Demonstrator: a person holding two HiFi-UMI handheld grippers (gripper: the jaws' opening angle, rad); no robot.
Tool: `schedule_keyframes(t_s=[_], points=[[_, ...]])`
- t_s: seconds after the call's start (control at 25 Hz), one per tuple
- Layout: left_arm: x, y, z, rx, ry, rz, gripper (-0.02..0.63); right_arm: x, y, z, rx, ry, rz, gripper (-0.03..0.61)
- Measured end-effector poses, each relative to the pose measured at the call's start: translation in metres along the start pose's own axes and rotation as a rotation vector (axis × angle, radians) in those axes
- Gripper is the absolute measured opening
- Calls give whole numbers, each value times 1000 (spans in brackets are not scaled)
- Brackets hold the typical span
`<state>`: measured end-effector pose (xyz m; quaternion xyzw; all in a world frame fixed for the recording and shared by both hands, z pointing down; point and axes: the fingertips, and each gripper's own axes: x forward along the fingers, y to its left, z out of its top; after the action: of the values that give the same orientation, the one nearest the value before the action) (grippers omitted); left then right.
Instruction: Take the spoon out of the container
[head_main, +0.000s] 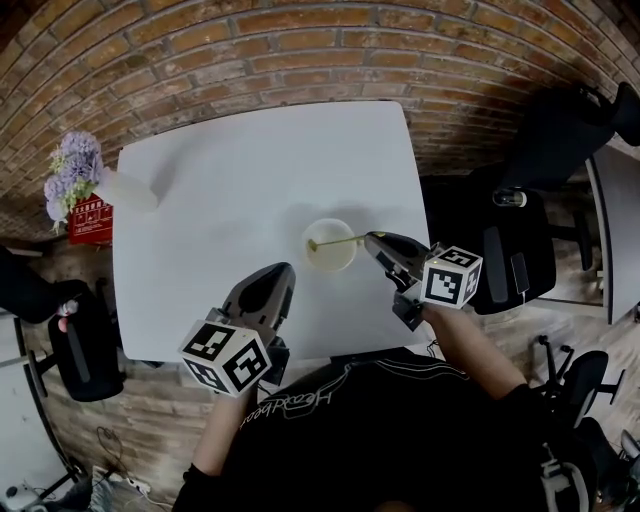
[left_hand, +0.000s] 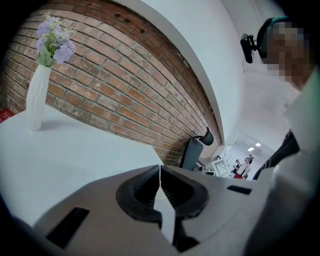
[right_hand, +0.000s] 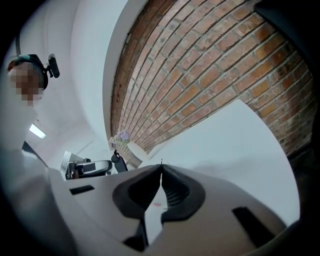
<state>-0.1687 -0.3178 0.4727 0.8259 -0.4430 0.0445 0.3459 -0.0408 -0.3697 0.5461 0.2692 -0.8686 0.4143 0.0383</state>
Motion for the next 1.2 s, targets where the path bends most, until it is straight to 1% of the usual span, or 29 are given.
schedule_keyframes(t_s=[0.4, 0.64, 0.96, 1.2], points=[[-14, -6, -2, -1, -13, 23, 8, -9, 8, 7, -3, -33, -1, 0], [-33, -17, -3, 14, -39, 33, 8, -27, 25, 18, -1, -108, 16, 0], [-62, -45, 1, 45, -97, 26, 8, -59, 72, 32, -77, -175, 56, 0], [-85, -66, 2, 76, -136, 22, 8, -80, 117, 36, -176, -203, 101, 0]])
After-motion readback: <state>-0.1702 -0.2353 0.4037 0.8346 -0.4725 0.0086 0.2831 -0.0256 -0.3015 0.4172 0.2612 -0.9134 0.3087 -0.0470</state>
